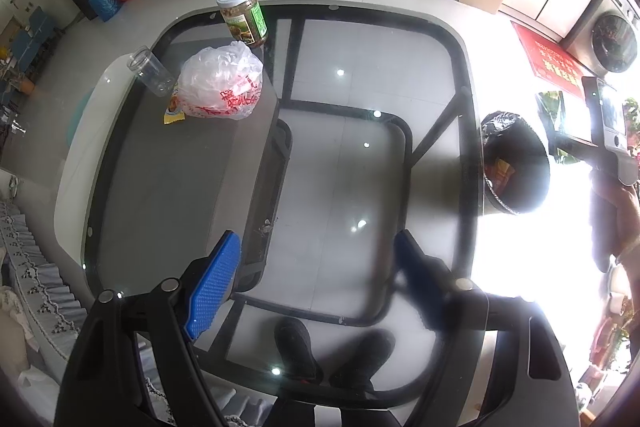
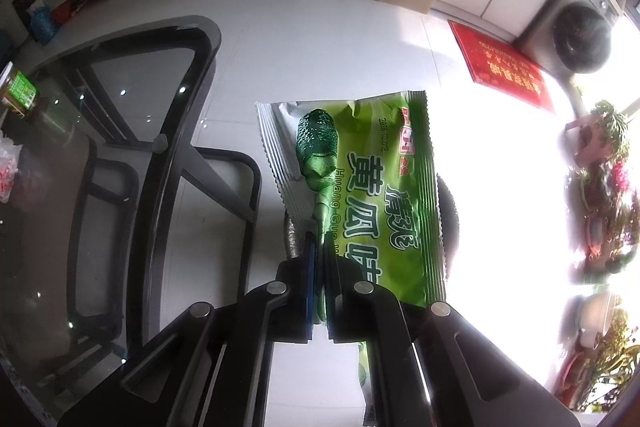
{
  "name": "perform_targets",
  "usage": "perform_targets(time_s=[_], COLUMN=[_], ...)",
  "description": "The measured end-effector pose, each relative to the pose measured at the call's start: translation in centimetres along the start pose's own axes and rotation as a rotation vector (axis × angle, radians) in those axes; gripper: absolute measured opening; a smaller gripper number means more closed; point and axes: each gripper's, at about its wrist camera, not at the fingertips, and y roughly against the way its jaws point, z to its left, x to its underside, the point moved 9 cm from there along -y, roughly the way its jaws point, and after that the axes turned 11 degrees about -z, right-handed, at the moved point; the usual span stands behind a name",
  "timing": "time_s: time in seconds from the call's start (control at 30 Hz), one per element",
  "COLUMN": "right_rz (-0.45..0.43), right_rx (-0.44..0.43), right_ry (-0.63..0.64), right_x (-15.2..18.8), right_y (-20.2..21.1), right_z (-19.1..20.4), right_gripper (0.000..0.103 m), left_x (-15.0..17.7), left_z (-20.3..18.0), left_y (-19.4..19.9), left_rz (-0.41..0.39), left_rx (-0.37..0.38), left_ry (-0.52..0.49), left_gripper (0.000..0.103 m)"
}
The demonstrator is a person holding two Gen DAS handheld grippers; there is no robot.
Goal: Collect trash
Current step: 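Carry the held green packet with the right gripper over the trash bin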
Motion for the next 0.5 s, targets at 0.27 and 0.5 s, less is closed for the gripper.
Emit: perform_targets(time_s=[0.27, 0.5], right_rz=[0.049, 0.117], right_rx=[0.046, 0.065], right_ry=[-0.061, -0.108], right_x=[2.3, 4.3], right_y=[-1.5, -3.8], right_z=[-3.7, -6.1], right_gripper=[0.004, 0.004], left_x=[0.0, 0.0], left_z=[-0.8, -1.3], left_y=[-0.1, -0.2], left_rz=[0.002, 0.008], left_rx=[-0.008, -0.011], left_ry=[-0.016, -0.026], left_gripper=[0.078, 0.078])
